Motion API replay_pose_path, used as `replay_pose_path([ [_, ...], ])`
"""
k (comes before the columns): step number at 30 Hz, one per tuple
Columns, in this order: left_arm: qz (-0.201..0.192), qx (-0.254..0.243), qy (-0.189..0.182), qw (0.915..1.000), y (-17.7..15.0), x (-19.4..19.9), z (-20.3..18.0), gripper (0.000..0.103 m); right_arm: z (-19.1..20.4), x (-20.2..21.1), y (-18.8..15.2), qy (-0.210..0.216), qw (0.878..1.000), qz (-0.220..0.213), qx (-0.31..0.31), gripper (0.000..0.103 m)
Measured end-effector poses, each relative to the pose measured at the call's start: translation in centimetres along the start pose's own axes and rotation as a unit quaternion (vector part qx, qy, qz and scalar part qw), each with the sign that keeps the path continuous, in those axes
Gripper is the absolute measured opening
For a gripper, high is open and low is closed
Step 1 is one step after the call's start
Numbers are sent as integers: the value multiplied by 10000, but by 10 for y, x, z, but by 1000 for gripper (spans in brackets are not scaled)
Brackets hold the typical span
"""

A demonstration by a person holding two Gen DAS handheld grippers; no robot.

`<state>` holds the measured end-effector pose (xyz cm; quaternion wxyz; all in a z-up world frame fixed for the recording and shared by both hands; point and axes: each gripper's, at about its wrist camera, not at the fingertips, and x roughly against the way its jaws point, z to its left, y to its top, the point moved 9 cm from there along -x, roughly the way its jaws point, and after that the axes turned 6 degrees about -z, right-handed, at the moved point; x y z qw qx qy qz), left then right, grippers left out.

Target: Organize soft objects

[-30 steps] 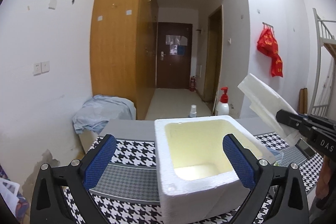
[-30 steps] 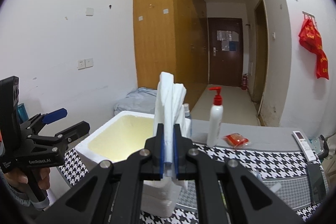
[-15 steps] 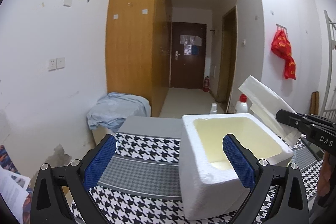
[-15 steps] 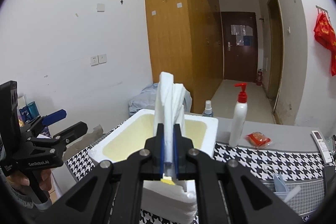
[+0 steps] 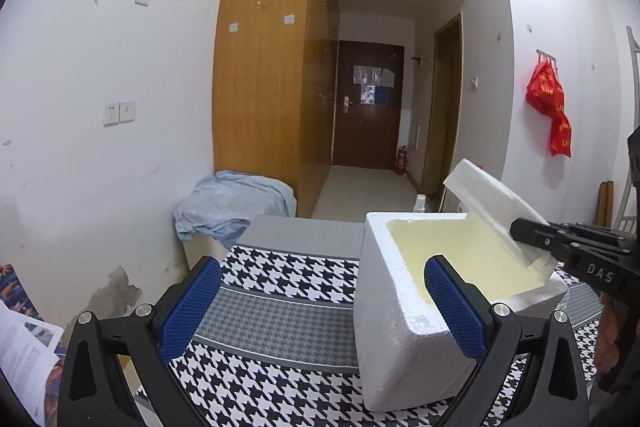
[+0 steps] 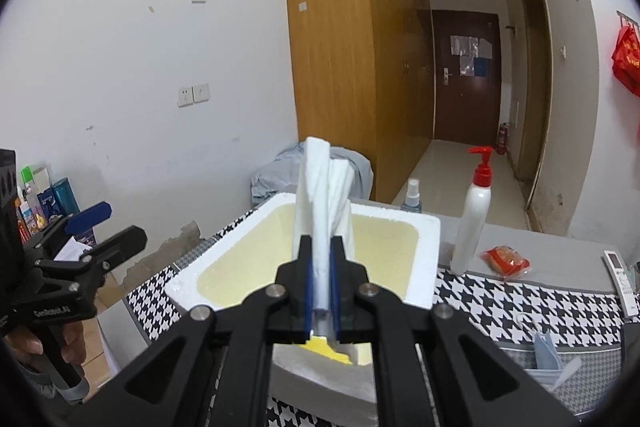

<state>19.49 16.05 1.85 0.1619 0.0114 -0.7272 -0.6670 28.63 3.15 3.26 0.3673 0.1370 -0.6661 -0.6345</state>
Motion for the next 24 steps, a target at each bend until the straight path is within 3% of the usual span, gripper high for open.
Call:
replay_pose_path([
  [11, -46, 17, -88, 9999, 2, -3, 5, 102, 9, -18, -3, 15, 9998, 188, -14, 13],
  [12, -48, 20, -94, 9999, 2, -3, 5, 102, 11, -19, -4, 19, 9998, 209, 0, 17],
  [13, -52, 24, -92, 9999, 3, -3, 5, 102, 12, -20, -5, 32, 9997, 224, 3, 28],
  [16, -41, 28, -112, 9999, 1, -4, 5, 102, 14, -22, -6, 93, 9997, 241, -39, 70],
  [24, 7, 0, -155, 9999, 0, -5, 3, 102, 15, -11, 1, 152, 9998, 63, -128, 92],
])
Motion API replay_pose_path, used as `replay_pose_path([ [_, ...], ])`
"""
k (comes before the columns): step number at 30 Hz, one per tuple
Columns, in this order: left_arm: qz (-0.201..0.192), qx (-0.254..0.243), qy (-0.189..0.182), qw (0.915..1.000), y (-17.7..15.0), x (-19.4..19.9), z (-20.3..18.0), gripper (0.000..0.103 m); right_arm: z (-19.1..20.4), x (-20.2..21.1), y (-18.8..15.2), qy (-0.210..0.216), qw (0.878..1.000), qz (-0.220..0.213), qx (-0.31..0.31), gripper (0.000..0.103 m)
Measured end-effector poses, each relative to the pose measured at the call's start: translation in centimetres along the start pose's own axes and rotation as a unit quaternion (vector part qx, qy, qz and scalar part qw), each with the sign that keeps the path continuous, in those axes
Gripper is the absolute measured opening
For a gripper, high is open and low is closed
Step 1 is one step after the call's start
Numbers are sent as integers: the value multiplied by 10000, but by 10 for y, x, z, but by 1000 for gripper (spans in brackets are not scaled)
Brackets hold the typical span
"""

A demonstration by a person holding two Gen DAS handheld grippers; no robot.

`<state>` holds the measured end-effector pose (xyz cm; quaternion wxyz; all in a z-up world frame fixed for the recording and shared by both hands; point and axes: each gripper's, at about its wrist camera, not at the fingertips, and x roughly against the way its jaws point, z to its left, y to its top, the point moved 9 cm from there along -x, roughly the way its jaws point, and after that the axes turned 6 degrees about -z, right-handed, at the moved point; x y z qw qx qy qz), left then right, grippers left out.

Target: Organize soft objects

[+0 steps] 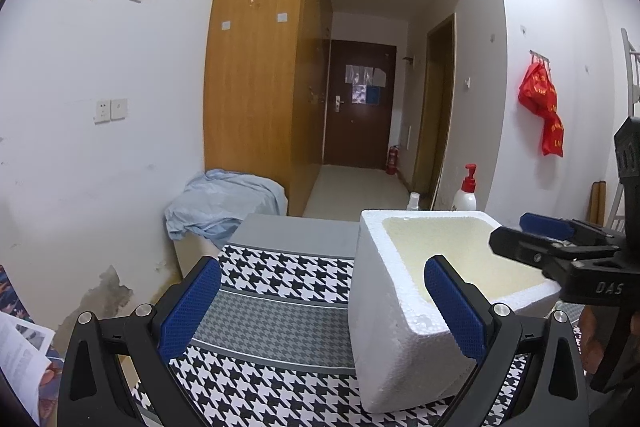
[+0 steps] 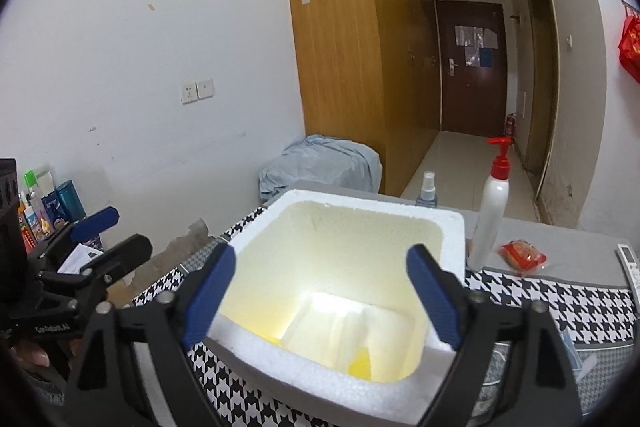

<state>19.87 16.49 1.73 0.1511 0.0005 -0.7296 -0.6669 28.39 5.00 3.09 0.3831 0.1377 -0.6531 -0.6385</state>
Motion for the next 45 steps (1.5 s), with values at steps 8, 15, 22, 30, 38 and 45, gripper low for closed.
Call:
replay_pose_path([
  [8, -52, -107, -39, 9999, 4, 9, -8, 102, -6, 24, 10, -176, 9994, -296, -17, 103],
  [15, -148, -178, -164, 9996, 10, 19, -20, 102, -13, 44, 14, -339, 9985, -427, -43, 103],
  [22, -181, -160, -388, 9990, 12, 28, -35, 102, -15, 65, 14, -413, 9975, -566, 52, 103],
  [30, -297, -219, -489, 9981, 15, 42, -54, 102, -22, 87, 8, -439, 9962, -753, 35, 103],
  [38, -404, -213, -601, 9971, 9, 55, -67, 102, -29, 108, -1, -528, 9948, -866, -50, 103],
  [45, -591, -183, -667, 9959, 4, 64, -73, 102, -30, 117, -14, -561, 9939, -952, -48, 103],
])
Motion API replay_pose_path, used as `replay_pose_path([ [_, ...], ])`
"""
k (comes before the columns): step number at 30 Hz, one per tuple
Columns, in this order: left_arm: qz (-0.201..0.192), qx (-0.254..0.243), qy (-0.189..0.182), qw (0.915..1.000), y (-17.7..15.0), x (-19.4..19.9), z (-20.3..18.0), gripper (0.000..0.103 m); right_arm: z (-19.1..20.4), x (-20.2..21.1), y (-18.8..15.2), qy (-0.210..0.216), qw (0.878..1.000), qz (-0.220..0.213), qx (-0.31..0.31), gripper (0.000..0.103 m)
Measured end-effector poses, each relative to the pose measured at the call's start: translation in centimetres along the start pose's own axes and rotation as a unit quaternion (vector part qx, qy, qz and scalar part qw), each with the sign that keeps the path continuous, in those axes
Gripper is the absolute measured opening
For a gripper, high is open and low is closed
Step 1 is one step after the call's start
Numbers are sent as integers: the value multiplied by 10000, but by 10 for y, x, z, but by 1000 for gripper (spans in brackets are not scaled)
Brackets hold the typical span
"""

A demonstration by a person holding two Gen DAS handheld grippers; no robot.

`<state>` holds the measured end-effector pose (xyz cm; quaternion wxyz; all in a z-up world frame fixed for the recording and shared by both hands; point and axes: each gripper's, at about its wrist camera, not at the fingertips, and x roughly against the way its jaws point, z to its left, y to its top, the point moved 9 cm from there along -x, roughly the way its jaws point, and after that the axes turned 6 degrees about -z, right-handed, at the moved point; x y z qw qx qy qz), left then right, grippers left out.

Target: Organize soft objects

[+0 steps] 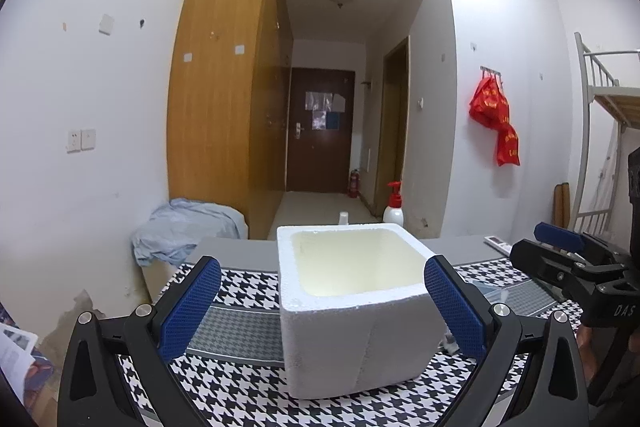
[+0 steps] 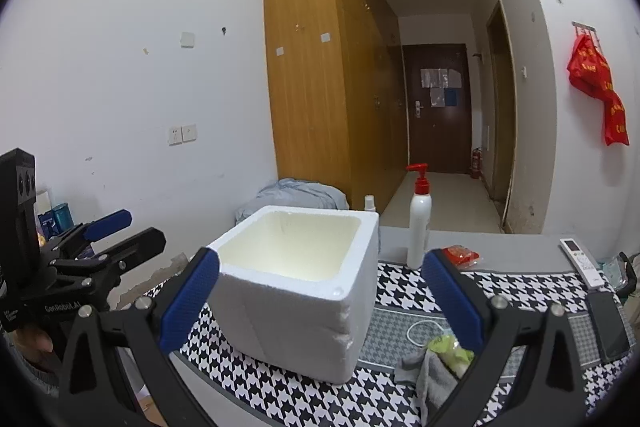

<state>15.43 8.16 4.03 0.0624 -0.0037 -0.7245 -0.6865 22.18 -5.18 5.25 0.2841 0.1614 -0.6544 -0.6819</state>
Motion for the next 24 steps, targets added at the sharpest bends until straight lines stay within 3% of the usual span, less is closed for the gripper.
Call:
replay_pose_path([
  [17, -46, -1, 89, 10000, -30, 3, -4, 102, -6, 17, -30, -7, 10000, -49, -69, 103],
  [24, -55, -138, -100, 9998, -35, -3, -16, 102, -18, 17, -41, -231, 9996, 78, -109, 103],
])
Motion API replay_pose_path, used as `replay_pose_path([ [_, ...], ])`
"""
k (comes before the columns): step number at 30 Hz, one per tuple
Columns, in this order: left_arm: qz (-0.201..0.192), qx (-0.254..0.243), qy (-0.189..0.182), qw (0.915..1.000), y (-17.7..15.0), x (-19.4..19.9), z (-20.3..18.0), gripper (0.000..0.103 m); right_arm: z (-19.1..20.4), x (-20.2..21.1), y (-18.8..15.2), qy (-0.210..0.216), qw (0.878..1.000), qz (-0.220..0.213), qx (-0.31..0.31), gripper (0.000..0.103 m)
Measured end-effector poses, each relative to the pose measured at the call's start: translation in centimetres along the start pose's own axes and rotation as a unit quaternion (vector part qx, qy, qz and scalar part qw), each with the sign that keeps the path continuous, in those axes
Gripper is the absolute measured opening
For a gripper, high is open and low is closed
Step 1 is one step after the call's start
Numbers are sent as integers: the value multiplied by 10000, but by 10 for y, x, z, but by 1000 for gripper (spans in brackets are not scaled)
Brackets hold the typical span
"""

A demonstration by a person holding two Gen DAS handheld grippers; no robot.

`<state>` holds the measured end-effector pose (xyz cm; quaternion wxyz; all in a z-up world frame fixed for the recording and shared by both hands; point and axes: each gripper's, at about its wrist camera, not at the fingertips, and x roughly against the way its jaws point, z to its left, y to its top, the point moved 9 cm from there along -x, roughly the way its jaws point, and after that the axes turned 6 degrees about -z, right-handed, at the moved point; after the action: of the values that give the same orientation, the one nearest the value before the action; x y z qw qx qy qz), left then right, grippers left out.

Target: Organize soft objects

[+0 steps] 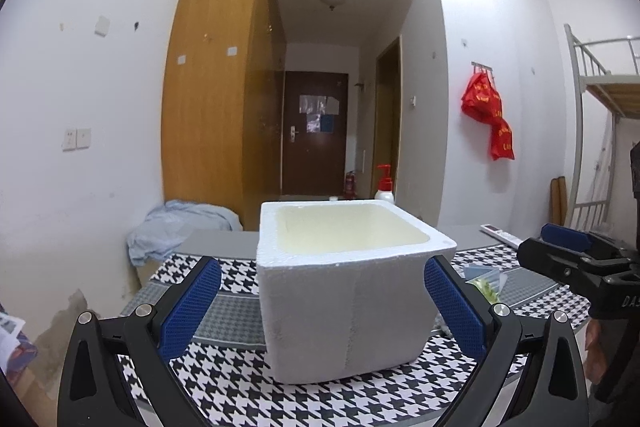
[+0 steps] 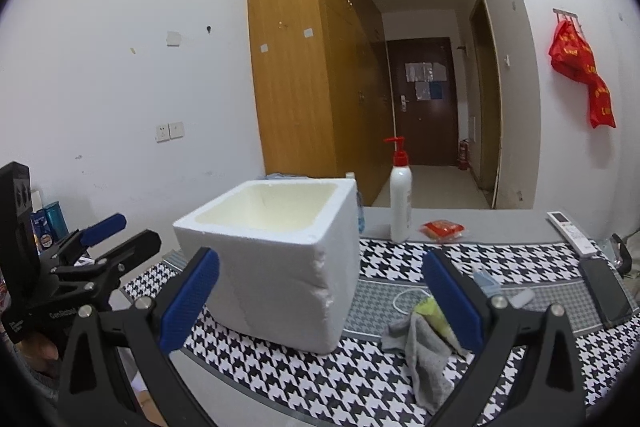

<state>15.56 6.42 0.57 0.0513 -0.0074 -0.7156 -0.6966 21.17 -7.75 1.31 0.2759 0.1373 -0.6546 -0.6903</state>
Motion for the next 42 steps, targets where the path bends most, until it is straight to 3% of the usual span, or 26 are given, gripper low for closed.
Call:
replay_pose_path([
  [22, 422, -327, -1214, 9912, -26, -25, -90, 102, -73, 37, -22, -881, 9955, 153, -325, 103],
  [42, 908, -646, -1800, 9773, -49, -38, -149, 102, -114, 50, -37, -1230, 9913, 226, -407, 103],
])
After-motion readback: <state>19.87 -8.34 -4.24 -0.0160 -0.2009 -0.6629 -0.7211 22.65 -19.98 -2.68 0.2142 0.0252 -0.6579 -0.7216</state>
